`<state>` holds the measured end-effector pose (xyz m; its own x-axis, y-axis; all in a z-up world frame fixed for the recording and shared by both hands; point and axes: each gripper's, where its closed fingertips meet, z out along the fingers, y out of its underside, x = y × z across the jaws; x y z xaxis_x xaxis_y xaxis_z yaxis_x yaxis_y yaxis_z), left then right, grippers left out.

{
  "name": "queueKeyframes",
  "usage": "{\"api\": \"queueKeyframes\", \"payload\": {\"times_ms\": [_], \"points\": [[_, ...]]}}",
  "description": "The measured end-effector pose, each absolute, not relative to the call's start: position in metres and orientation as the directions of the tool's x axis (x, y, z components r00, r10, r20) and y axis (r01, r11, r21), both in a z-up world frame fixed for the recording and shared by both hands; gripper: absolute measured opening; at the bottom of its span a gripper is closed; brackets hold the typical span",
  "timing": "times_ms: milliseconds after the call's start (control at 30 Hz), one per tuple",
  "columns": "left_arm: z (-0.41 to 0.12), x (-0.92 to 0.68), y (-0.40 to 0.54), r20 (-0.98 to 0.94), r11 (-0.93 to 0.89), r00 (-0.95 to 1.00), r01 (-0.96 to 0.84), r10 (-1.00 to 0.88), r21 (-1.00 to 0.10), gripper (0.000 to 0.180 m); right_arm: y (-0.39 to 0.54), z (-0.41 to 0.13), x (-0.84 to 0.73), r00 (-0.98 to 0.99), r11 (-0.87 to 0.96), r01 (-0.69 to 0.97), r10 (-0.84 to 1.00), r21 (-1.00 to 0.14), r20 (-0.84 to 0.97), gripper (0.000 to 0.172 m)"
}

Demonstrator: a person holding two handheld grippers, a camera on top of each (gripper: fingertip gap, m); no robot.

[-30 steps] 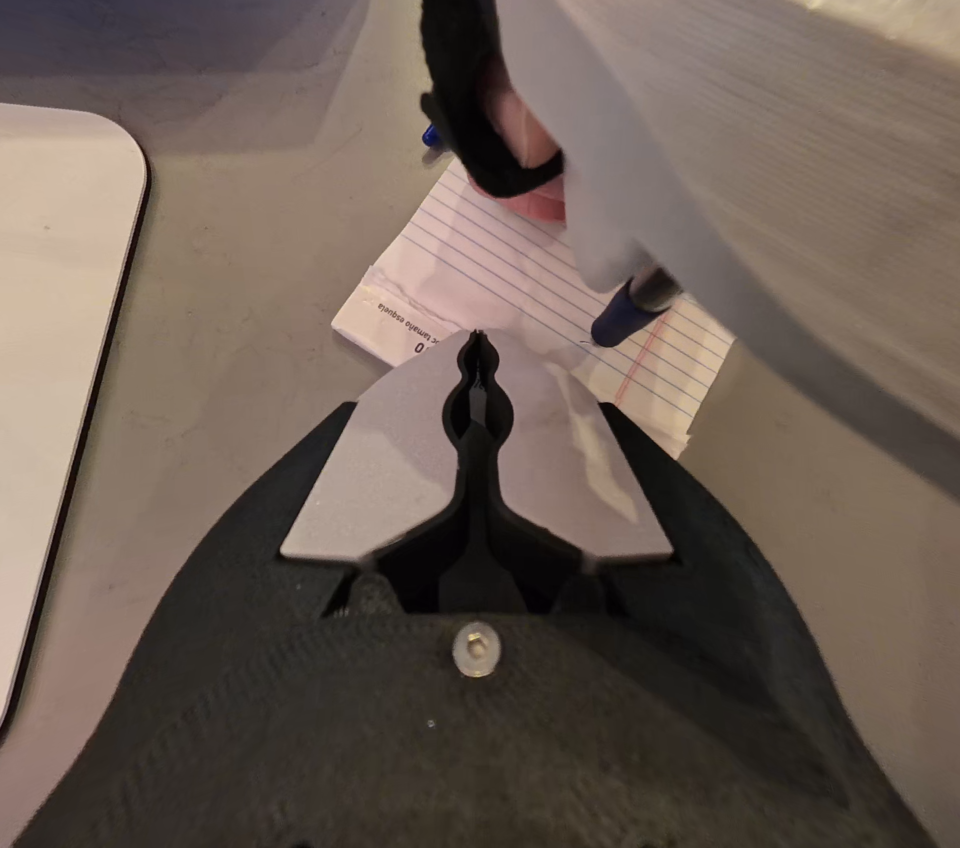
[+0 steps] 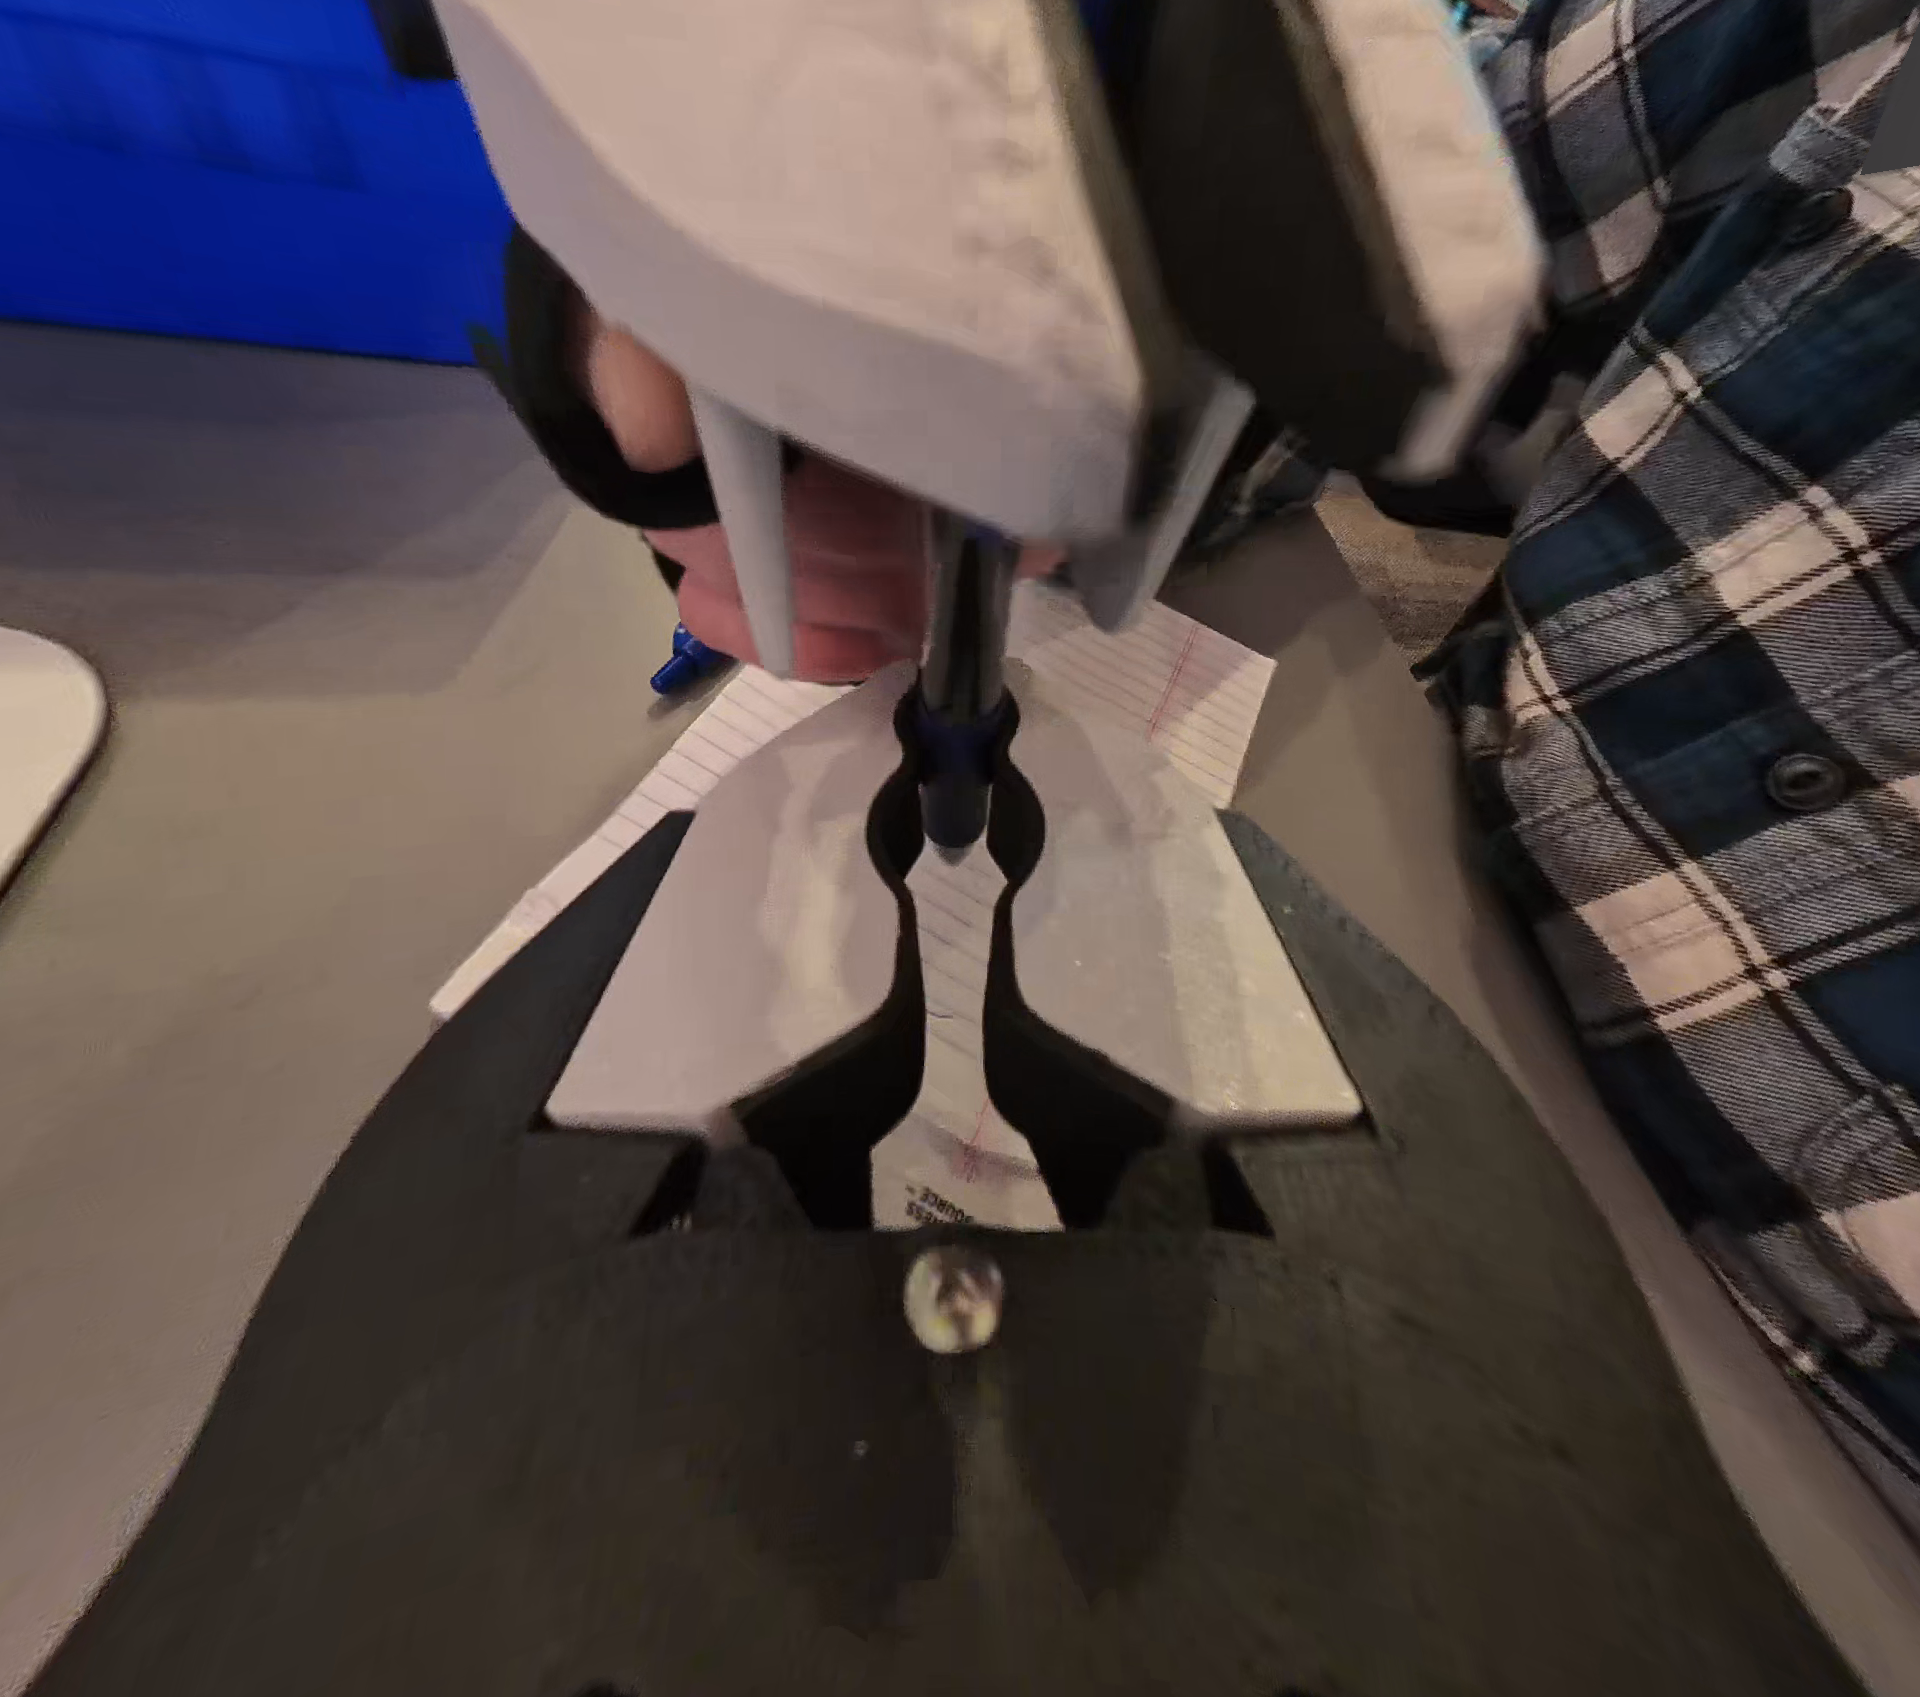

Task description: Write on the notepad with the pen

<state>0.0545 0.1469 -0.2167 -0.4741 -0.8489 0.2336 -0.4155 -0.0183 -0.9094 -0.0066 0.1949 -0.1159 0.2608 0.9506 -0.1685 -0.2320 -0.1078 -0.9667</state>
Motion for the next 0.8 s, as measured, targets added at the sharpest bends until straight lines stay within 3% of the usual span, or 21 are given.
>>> {"api": "queueKeyframes", "payload": {"times_ms": [167, 233, 667, 800], "points": [[-0.213, 0.054, 0.148, 0.259, -0.049, -0.465, -0.417, -0.847, -0.908, 0.007, 0.195, -0.122, -0.005, 0.275, -0.111, -0.163, 0.949, -0.980, -0.153, 0.016], [-0.217, 0.055, 0.148, 0.239, -0.026, -0.465, -0.420, -0.853, -0.907, 0.008, 0.193, -0.125, -0.003, 0.266, -0.112, -0.152, 0.952, -0.982, -0.150, 0.005], [-0.219, 0.051, 0.147, 0.261, -0.016, -0.492, -0.447, -0.831, -0.895, 0.008, 0.190, -0.131, -0.006, 0.224, -0.159, -0.130, 0.957, -0.979, -0.185, 0.004], [-0.223, 0.036, 0.168, 0.234, 0.034, -0.463, -0.499, -0.855, -0.866, 0.024, 0.192, -0.124, 0.001, 0.214, -0.161, -0.219, 0.954, -0.962, -0.209, 0.005]]}}
